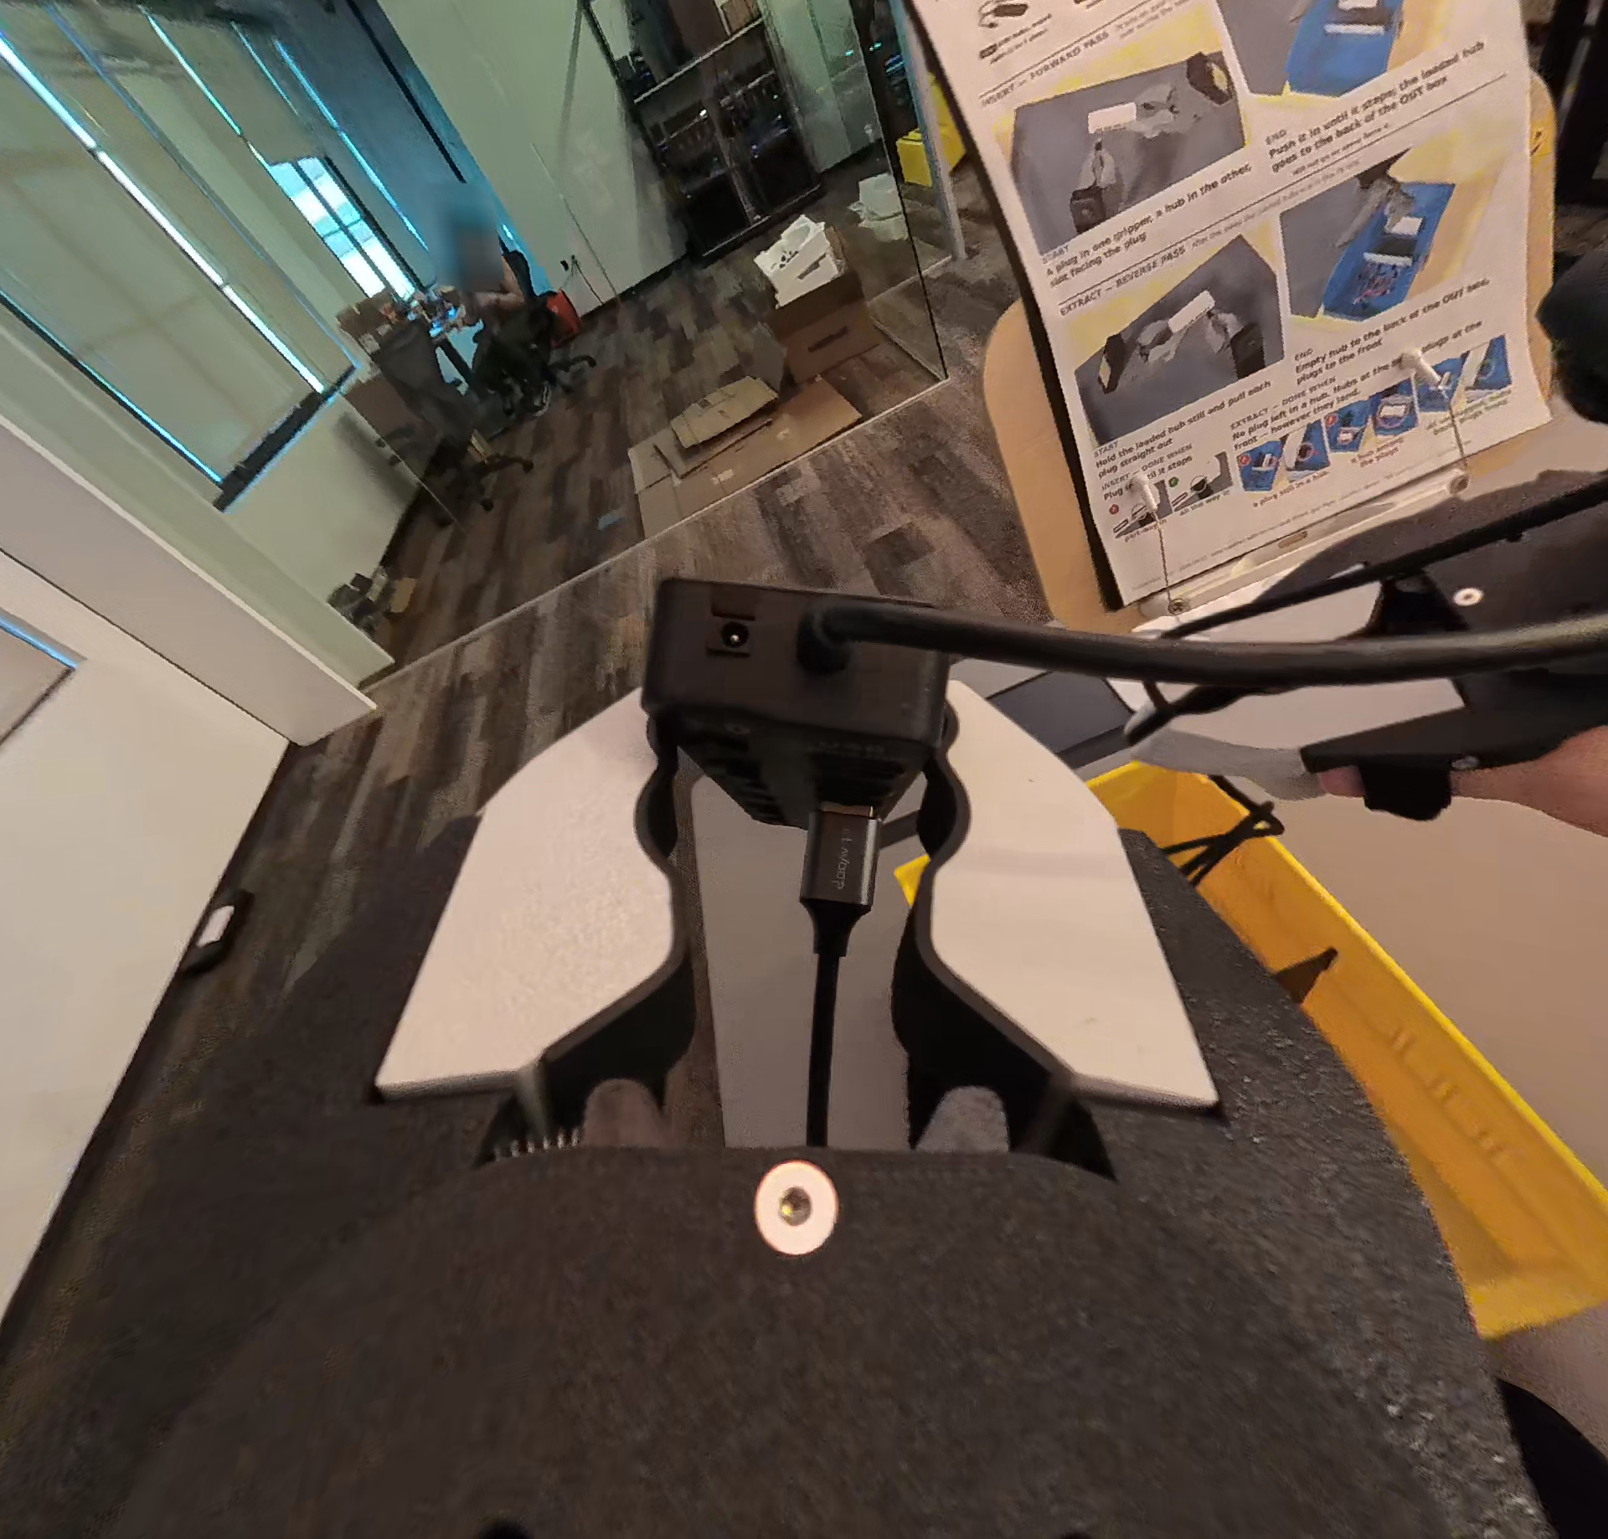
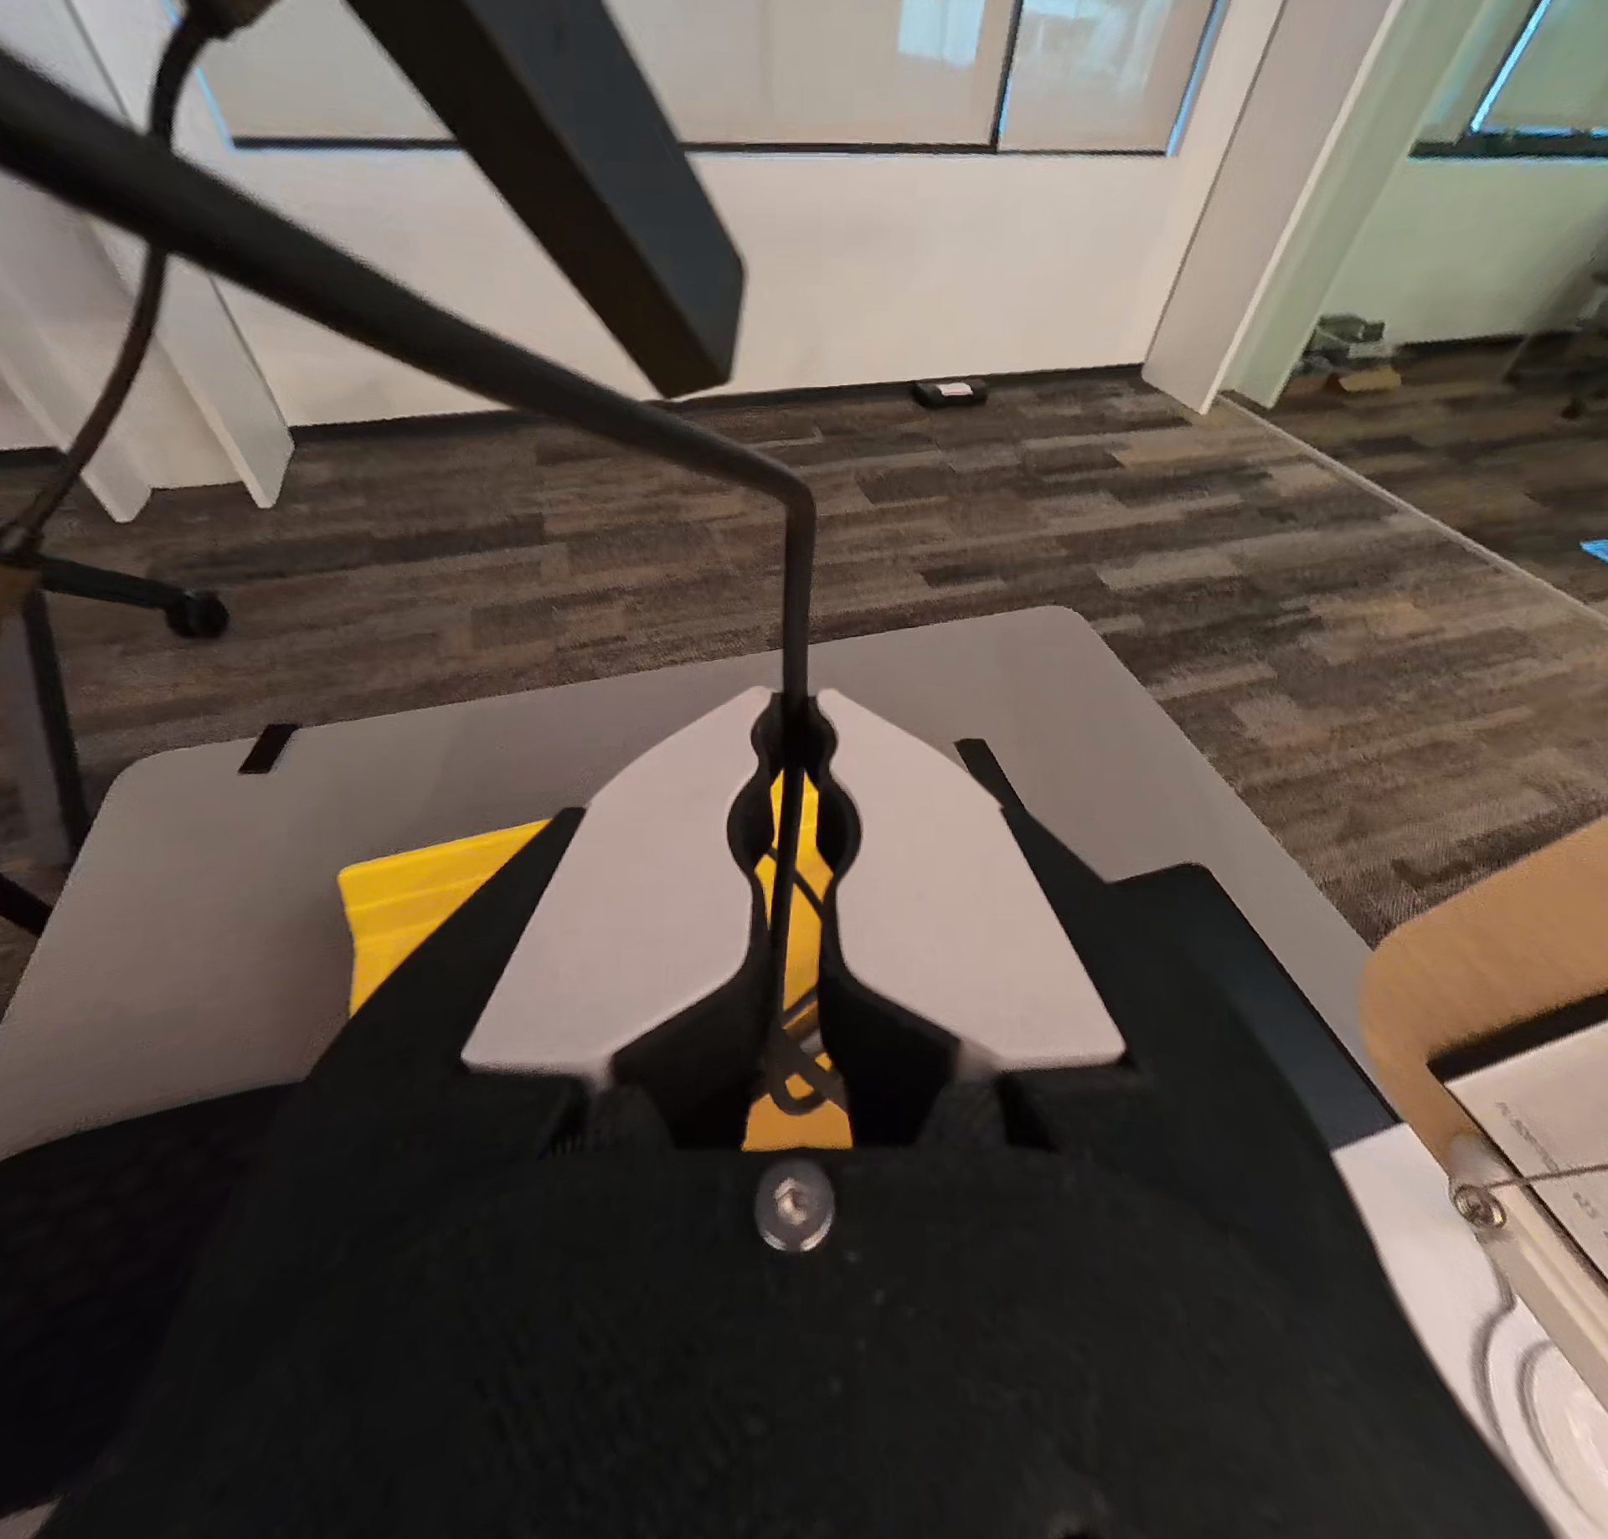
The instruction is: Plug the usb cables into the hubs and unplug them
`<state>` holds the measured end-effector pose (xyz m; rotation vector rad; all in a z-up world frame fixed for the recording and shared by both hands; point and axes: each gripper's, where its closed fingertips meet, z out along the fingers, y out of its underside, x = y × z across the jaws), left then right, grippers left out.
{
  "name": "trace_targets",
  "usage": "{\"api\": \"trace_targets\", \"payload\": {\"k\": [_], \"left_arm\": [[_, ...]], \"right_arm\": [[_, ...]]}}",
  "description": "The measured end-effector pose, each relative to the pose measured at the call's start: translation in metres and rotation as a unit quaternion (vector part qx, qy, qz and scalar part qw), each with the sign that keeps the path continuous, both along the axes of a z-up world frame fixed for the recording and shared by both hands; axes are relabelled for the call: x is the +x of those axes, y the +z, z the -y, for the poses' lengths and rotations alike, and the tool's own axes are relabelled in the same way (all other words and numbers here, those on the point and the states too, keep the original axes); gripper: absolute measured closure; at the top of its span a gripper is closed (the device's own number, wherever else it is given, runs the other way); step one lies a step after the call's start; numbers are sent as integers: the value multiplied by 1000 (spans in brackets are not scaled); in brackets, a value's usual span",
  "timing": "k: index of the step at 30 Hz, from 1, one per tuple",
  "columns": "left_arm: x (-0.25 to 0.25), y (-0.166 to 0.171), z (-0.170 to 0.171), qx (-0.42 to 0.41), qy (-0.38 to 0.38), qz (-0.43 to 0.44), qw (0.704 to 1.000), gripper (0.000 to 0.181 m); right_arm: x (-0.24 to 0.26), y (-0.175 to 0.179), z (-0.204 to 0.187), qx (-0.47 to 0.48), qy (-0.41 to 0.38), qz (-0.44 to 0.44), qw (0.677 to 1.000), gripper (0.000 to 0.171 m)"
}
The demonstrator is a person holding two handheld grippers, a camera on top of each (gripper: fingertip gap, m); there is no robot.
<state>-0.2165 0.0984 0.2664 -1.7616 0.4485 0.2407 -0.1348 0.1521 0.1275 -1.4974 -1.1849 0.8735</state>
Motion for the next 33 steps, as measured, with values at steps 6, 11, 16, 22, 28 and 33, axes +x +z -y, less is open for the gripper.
{"api": "trace_targets", "payload": {"k": [6,11,16,22,28,33], "left_arm": [[-35,-14,8,-14,25,-3,1000,128],[-50,-22,12,-19,30,14,999,128],[-54,-36,13,-31,23,12,999,128],[-55,-53,12,-43,20,4,999,128],[-49,-62,11,-44,1,22,999,128],[-46,-76,11,-53,-3,20,998,128]], "right_arm": [[-2,31,-7,-43,1,-49,998,166],[0,79,-9,-109,16,-105,988,166],[10,111,-12,-66,5,-95,993,166],[30,154,-13,-13,-31,-60,998,166],[55,107,-30,38,-110,213,970,166],[72,25,-51,19,-163,324,932,166]]}}
